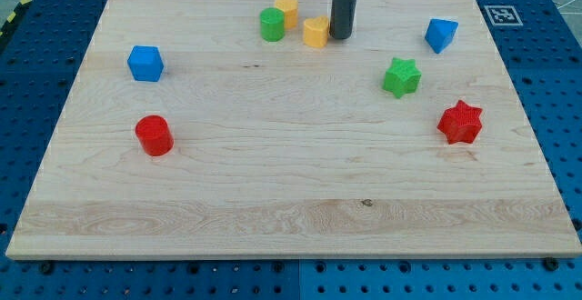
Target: Slide the yellow heart to the yellow hexagon
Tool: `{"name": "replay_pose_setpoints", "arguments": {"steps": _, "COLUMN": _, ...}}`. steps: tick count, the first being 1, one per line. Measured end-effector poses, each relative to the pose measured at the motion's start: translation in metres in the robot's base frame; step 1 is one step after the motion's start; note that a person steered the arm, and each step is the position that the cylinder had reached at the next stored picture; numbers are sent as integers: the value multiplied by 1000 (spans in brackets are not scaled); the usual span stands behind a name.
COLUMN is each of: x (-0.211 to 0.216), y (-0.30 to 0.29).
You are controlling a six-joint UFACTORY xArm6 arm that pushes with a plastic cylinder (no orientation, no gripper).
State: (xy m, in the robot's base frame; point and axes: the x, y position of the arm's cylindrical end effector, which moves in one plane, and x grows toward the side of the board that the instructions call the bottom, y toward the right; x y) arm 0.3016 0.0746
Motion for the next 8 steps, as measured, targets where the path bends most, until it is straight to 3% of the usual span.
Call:
{"name": "replay_pose_setpoints", "arguments": {"steps": 1, "x": 13, "y": 2}}
{"name": "replay_pose_setpoints", "arguments": {"steps": 4, "x": -41, "y": -9}}
{"name": "replay_pose_setpoints", "arguments": {"steps": 6, "x": -16, "y": 38}}
{"name": "replay_pose_setpoints", "arguments": {"steps": 8, "x": -9, "y": 19}}
